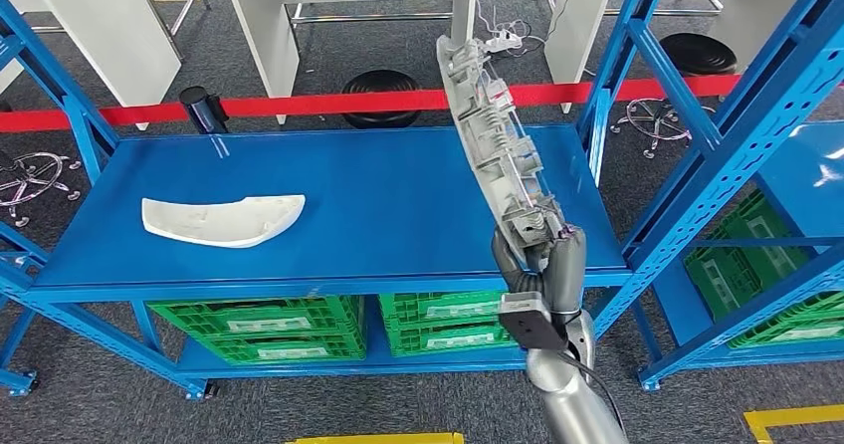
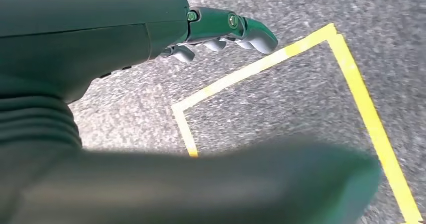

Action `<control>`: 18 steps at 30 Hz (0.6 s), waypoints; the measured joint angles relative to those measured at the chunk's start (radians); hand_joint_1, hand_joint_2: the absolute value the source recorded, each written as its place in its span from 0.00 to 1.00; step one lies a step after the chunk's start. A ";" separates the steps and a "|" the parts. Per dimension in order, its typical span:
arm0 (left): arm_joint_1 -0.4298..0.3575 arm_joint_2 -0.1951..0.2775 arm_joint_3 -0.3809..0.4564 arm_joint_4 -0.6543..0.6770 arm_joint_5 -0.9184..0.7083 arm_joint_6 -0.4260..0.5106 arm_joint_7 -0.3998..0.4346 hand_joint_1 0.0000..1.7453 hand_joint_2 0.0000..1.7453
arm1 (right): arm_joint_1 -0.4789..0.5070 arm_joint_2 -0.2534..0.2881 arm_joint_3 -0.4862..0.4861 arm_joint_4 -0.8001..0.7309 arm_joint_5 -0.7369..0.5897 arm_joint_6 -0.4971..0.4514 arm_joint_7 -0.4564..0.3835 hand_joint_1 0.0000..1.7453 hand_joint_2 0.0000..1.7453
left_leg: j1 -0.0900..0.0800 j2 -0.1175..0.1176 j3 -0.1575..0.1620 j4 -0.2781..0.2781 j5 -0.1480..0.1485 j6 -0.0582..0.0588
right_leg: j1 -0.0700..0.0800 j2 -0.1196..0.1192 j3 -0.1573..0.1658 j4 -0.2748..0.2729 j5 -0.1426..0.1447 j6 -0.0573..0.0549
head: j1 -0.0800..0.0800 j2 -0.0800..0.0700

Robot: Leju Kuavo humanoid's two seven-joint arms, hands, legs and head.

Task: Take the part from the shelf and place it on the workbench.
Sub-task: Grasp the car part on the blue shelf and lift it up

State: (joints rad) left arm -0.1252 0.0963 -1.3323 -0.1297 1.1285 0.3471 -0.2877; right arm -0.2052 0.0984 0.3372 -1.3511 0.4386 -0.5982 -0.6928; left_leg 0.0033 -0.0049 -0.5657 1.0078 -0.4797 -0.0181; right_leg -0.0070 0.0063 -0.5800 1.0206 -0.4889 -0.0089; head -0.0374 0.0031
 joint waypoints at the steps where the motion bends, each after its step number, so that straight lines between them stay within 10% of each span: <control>1: 0.001 -0.001 -0.002 0.000 0.002 0.000 -0.010 0.00 1.00 | 0.004 -0.013 0.012 -0.022 -0.050 0.032 0.000 1.00 1.00 | 0.000 0.000 0.000 0.000 0.000 0.000 | 0.000 0.000 0.000 0.000 0.000 0.000 | 0.000 0.000; 18: 0.015 -0.003 -0.005 0.001 0.052 0.001 -0.051 0.00 1.00 | 0.014 -0.091 0.052 -0.177 -0.405 0.589 0.000 1.00 1.00 | 0.000 0.000 0.000 0.000 0.000 0.000 | 0.000 0.000 0.000 0.000 0.000 0.000 | 0.000 0.000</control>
State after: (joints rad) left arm -0.1105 0.0934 -1.3370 -0.1287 1.1810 0.3485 -0.3385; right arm -0.1907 0.0072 0.3896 -1.5282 0.0332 -0.0095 -0.6929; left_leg 0.0034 -0.0050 -0.5660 1.0077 -0.4797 -0.0181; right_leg -0.0069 0.0062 -0.5800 1.0206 -0.4890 -0.0088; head -0.0374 0.0031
